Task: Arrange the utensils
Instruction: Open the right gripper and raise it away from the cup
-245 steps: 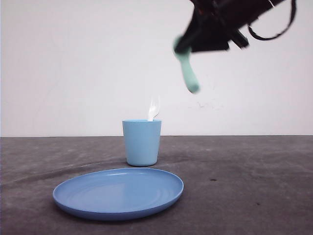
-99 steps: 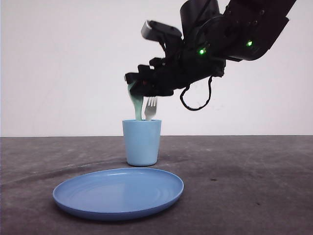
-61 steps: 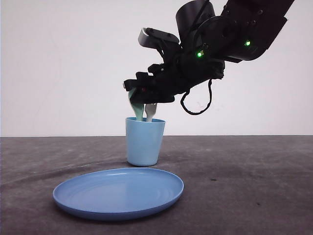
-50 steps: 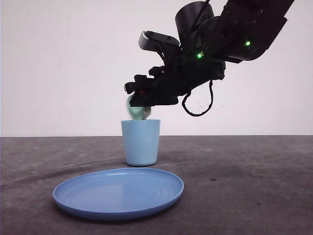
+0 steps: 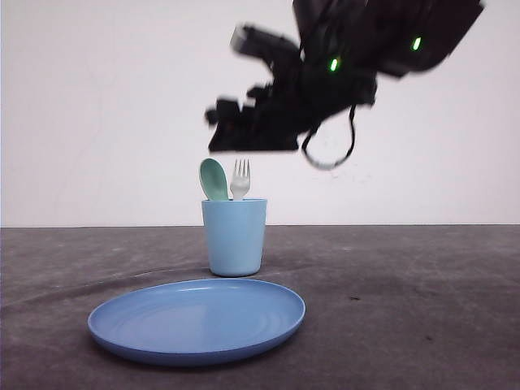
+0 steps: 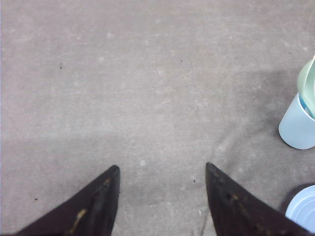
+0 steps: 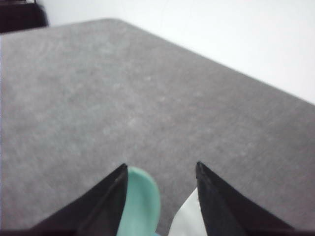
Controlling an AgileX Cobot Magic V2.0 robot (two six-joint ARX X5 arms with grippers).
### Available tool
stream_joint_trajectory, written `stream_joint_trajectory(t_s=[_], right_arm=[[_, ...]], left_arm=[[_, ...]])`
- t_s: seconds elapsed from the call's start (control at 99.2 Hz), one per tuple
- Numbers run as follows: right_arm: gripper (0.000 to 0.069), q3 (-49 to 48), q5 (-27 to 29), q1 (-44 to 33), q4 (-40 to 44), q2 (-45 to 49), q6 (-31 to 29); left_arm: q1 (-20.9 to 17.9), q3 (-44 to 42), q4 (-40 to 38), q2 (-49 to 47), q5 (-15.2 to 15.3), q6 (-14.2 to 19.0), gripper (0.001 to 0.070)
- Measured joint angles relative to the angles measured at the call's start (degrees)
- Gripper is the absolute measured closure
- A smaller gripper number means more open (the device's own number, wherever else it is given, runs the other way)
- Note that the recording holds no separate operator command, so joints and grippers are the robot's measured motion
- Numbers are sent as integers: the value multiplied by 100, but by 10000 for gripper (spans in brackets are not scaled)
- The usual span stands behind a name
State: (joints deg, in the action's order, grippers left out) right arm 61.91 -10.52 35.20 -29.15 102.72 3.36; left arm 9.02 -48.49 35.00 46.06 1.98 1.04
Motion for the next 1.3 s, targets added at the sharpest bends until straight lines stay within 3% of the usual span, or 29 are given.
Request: stream_joint_trajectory(t_s=[0.504,0.907,0.978,1.149,1.23,1.301], right_arm=[[418,17,-15,-234,3132,-1971,-216],[412,-935,-114,-385,3418,-2618,-431],[362,-1078,-142,-398,3405,-2618,-455],[101,-1423,-142,-398,3200,-2618,-538],[14,-1576,-142,-398,3178,-2618,-538],[10,-1718,-144,-398,3067,-2618,-570]], left_arm=[[0,0,0,0,0,0,379],[0,0,0,0,2,0,379],[0,0,0,2,2,0,379],[0,0,0,0,0,0,379],[0,0,0,0,0,0,379],[0,0,-2,0,0,0,379]])
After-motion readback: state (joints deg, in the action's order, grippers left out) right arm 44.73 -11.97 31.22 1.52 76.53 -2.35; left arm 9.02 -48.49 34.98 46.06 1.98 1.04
